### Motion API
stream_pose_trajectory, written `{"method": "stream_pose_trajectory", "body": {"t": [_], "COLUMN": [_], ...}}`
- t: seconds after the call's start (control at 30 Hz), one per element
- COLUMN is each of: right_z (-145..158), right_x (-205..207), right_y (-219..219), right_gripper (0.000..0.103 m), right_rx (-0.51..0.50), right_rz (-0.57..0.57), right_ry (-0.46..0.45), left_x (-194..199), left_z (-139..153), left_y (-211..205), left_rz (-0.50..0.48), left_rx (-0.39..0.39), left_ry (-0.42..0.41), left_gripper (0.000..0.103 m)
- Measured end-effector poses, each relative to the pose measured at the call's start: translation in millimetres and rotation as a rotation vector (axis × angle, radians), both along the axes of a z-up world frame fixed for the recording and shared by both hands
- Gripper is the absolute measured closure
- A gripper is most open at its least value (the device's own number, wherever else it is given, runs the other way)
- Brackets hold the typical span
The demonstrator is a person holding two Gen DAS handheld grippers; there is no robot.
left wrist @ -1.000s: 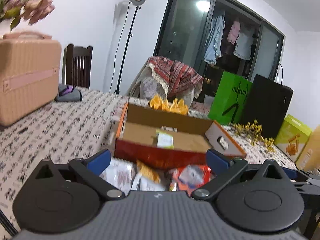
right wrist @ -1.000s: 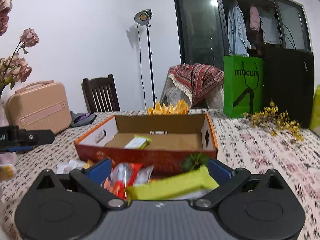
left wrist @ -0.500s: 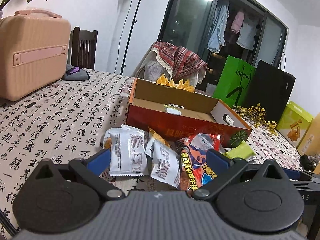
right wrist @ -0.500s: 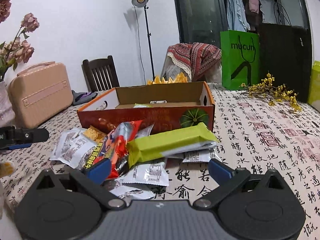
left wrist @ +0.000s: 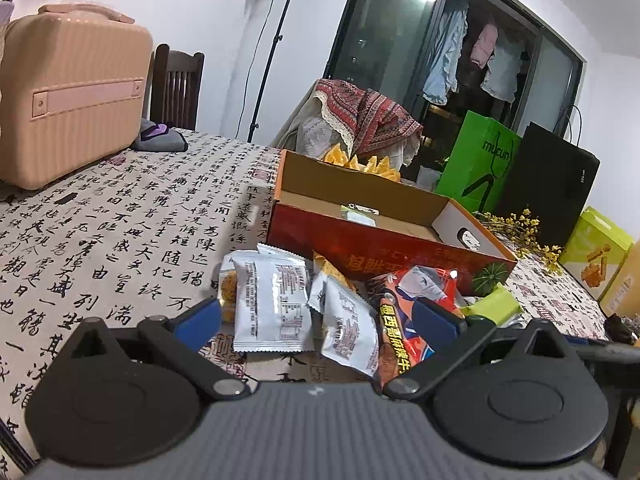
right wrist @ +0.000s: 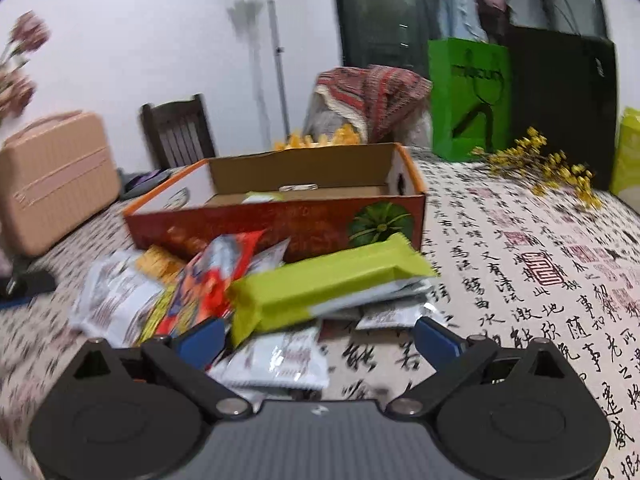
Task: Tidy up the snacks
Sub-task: 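Grasp the long green bar with the right gripper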
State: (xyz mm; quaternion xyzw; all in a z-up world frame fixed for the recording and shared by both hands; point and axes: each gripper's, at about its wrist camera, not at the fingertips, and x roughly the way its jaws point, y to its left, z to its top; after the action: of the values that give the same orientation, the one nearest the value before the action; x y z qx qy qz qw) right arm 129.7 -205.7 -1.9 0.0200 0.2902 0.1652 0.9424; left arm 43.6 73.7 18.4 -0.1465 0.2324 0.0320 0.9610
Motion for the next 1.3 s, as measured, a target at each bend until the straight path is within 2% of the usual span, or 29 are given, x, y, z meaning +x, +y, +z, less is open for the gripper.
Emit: {"method": "stream_pose_trajectory", "body": {"t": [0.17, 0.3, 0.4, 0.53, 0.67, 0.93, 1.03, 1.07, 1.17, 1.3], "right_z": [10, 7, -3, -8, -8, -3, -3, -4, -7, -10], "right_x": [40, 68, 77, 70, 53, 31, 28, 26, 27, 30], "right_y": [5, 21, 25, 25, 19, 1, -3, -3, -1, -1], "right_gripper": [0.001, 0.001, 0.001, 0.002, 0.015, 0.030, 0.047, 0.056, 0.056, 0.048], "right_rx": [0.036, -0.047, -0.072, -0.097, -0.116, -0.129, -0.126, -0.125, -0.123, -0.102], "right_rz": [-0.097, -0.189, -0.193, -0.166, -0.100, -0.057, -0.060, -0.061, -0.076, -0.097], "right_ry": [0.040, 0.047, 0.078, 0.048, 0.032, 0.025, 0.025, 0.025, 0.040, 0.055], "left_x": [4, 6, 6, 7, 7, 7, 5, 5, 4, 3], "left_z": [-3, -4, -6, -6, -7, -7, -7, -7, -7, -6], "left_y": [4, 5, 6, 7, 4, 1, 1, 1, 2, 2], "left_rz": [0.006, 0.006, 0.014, 0.021, 0.016, 0.010, 0.014, 0.015, 0.018, 0.017], "left_rx": [-0.013, -0.012, -0.012, -0.012, -0.011, -0.006, -0.006, -0.006, -0.010, -0.011], "left_ry": [0.009, 0.011, 0.017, 0.025, 0.026, 0.029, 0.028, 0.028, 0.032, 0.031], "left_gripper": [0.000, 0.000, 0.000, 0.000, 0.000, 0.000, 0.000, 0.000, 0.000, 0.000]}}
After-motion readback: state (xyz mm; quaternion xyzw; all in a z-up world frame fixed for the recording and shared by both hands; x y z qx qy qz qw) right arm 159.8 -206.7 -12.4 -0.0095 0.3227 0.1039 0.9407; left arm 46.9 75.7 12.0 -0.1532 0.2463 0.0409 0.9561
